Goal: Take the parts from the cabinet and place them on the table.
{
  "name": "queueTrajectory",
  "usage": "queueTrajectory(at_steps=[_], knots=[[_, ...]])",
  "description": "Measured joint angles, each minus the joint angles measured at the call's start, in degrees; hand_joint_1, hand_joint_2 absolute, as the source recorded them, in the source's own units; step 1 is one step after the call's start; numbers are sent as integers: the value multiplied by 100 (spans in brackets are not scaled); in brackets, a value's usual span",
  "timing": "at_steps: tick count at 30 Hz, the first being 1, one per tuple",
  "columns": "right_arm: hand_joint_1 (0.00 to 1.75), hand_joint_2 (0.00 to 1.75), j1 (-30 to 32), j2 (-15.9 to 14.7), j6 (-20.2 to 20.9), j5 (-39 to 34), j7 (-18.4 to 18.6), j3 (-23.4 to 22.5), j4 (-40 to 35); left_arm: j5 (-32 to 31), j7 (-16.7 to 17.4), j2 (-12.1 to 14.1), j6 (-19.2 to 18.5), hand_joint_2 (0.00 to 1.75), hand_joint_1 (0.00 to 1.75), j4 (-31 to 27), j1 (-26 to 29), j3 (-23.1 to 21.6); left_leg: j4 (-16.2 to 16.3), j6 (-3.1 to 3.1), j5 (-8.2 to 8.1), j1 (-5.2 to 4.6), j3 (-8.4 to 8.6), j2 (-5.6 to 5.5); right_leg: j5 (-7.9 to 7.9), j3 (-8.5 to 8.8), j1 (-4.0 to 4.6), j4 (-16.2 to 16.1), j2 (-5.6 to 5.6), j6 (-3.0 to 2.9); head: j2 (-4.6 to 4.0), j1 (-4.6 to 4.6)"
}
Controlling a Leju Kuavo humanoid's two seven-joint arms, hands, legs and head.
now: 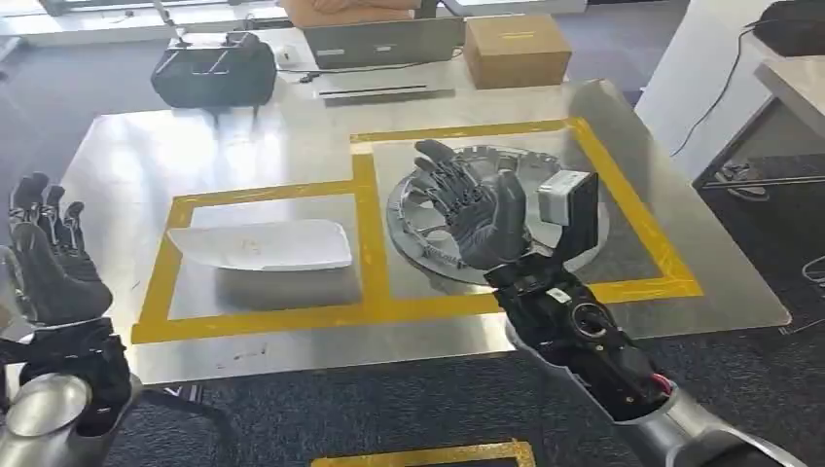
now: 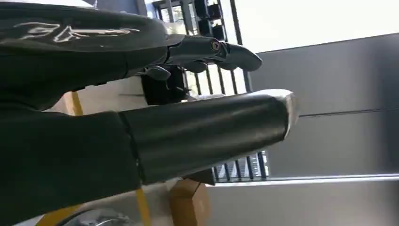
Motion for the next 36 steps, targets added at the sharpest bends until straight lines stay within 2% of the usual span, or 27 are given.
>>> queueTrajectory(at_steps=[2,3,4,6,8,9,11,12,13,14,15,17,18,19,21,22,23,24,26,27,28,29,31,32,33,34,36], knots=[[0,0,-3,0,-7,0,11,0,-55,-2,9,2,7,0,0,-48,-8,0,-1158,147,380,-80,689,-2,47,-25,13,-1,10,2,0,-2],[0,0,0,0,-7,0,18,-2,-86,-9,35,0,13,0,0,-94,-14,0,-1470,190,359,-122,832,1,59,-51,44,5,18,15,0,2],[0,0,-2,-4,-9,-2,33,-4,-99,-26,46,0,26,0,0,-118,-21,0,-1472,177,430,-127,820,32,84,-66,35,7,14,49,0,-2],[0,0,12,-7,-13,-26,63,0,-125,-33,105,2,44,0,0,-138,-8,-2,-1466,219,463,-154,806,24,127,-68,11,-12,2,111,0,-7],[0,0,14,-33,-22,-54,83,-9,-162,-44,116,2,46,0,0,-151,4,-2,-1584,254,598,-69,787,58,94,-117,13,18,3,163,0,-22],[0,0,18,-46,-31,-61,105,-9,-179,-48,122,0,44,0,0,-166,4,-2,-1601,276,649,-70,743,65,-183,-201,21,207,1,197,-2,15],[0,0,34,-55,-35,-59,112,-9,-190,-55,120,0,31,0,0,-184,11,-4,-1600,305,724,-67,637,77,-875,-473,-16,1155,-7,250,0,116],[0,0,49,-59,-42,-57,111,-9,-190,-59,120,0,22,0,0,-184,14,-4,-1597,302,762,-67,579,80,-1082,-569,-29,1571,-8,277,0,118],[0,0,67,-63,-42,-57,111,-9,-190,-59,120,0,15,0,0,-184,24,-4,-1593,291,808,-66,518,82,-1144,-576,-45,1803,-10,304,0,125],[0,0,79,-70,-41,-57,111,-7,-190,-61,120,0,9,0,0,-184,38,-4,-1591,278,856,-60,457,82,-1054,-462,-60,1755,-16,321,0,142],[0,0,86,-70,-39,-55,109,-7,-190,-61,120,0,7,0,0,-184,44,-4,-1585,254,904,-51,389,81,-870,-228,-72,1462,-21,339,0,153],[0,0,85,-70,-37,-57,109,-9,-203,-63,116,0,7,0,0,-186,44,-4,-1543,198,981,-32,277,74,-499,498,-107,394,-28,366,0,195],[0,0,83,-72,-33,-55,109,-11,-221,-63,111,2,7,0,0,-201,46,-4,-1516,158,1009,-50,231,67,-653,750,-105,-72,-23,367,-2,232],[0,0,100,-72,-28,-57,105,-11,-239,-66,103,4,4,0,0,-212,44,-4,-1509,125,1056,-49,227,69,-604,798,-56,-110,11,275,0,247],[0,0,89,-79,-22,-55,107,-22,-245,-74,87,4,-11,0,0,-228,35,-7,-1530,69,1148,-41,228,66,-559,733,-30,-82,15,226,-2,221],[0,0,96,-79,-22,-57,107,-24,-258,-74,90,4,-11,0,0,-230,39,-7,-1549,24,1196,-44,226,61,-518,702,-27,-87,12,166,-2,219],[0,0,90,-79,-13,-55,107,-24,-269,-79,90,11,-11,0,0,-232,39,-7,-1524,-10,1140,-28,178,58,-438,648,-78,-119,-15,93,-2,193],[0,0,80,-79,-15,-55,114,-26,-284,-83,101,20,-11,0,0,-236,37,-7,-1337,-36,867,-9,74,54,-383,584,-72,-119,-23,38,0,170],[0,0,79,-79,-13,-55,122,-26,-311,-87,116,22,-9,0,0,-249,37,-7,-423,-77,110,4,-250,52,-242,407,-64,-118,-35,-16,-2,83],[0,0,80,-76,-13,-55,122,-26,-319,-87,122,24,-5,0,0,-249,39,-7,-2,-94,-104,9,-365,53,-188,333,-58,-113,-38,-22,0,61],[0,0,79,-76,-13,-55,122,-26,-321,-87,122,26,-2,0,0,-249,43,-7,328,-103,-213,14,-438,53,-136,263,-53,-112,-39,-19,0,57],[0,0,83,-79,-13,-55,129,-26,-321,-87,122,35,-2,0,0,-249,46,-7,595,-106,-167,19,-430,53,-57,154,-47,-106,-40,-14,-2,33],[0,0,83,-79,-13,-55,131,-28,-321,-92,149,42,2,0,0,-252,43,-7,176,-80,216,19,-11,52,53,16,-41,-104,-40,5,-2,15],[0,0,83,-79,-13,-55,142,-31,-330,-103,166,44,4,0,0,-265,43,-7,-362,-49,371,19,380,52,103,-43,-40,-104,-37,22,0,13],[0,0,83,-78,-13,-55,159,-33,-350,-107,183,46,9,0,0,-291,38,-7,-940,-19,378,19,800,49,147,-66,-40,-101,-29,43,-2,9],[0,0,82,-79,-15,-37,173,-39,-380,-118,199,44,9,0,0,-319,29,-7,-1437,1,257,-17,1157,40,175,-110,-6,-89,-23,71,-2,4],[0,0,86,-85,-37,13,206,-44,-418,-140,205,44,4,0,0,-354,27,-7,-1605,58,251,-49,1170,38,281,-119,-31,-119,-30,149,0,44]])
